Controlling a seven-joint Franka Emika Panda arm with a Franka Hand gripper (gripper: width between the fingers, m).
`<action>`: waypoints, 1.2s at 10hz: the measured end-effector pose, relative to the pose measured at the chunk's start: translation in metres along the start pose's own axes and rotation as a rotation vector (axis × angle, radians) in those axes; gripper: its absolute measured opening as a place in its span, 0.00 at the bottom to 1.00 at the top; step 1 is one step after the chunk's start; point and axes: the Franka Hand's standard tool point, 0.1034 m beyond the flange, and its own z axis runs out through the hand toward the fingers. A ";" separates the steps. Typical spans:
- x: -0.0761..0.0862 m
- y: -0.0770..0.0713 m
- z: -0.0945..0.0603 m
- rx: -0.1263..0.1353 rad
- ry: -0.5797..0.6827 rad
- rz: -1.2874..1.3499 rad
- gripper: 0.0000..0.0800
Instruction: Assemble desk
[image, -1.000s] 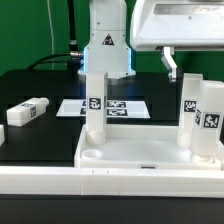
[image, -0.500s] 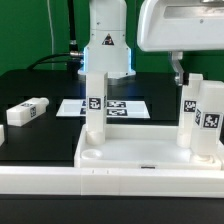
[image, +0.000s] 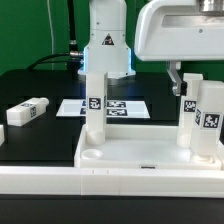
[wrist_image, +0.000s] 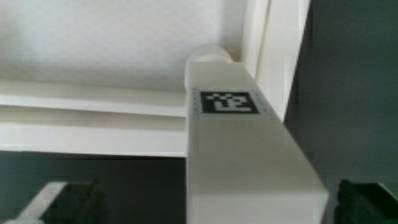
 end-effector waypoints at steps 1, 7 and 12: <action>-0.001 -0.003 0.001 0.001 0.000 0.002 0.66; 0.000 -0.001 0.001 0.001 0.000 0.039 0.36; -0.002 0.002 0.001 0.010 -0.005 0.507 0.36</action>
Offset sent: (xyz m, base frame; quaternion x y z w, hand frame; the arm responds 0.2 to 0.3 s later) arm 0.0000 0.0000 0.0000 0.0000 0.0000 0.0000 1.0000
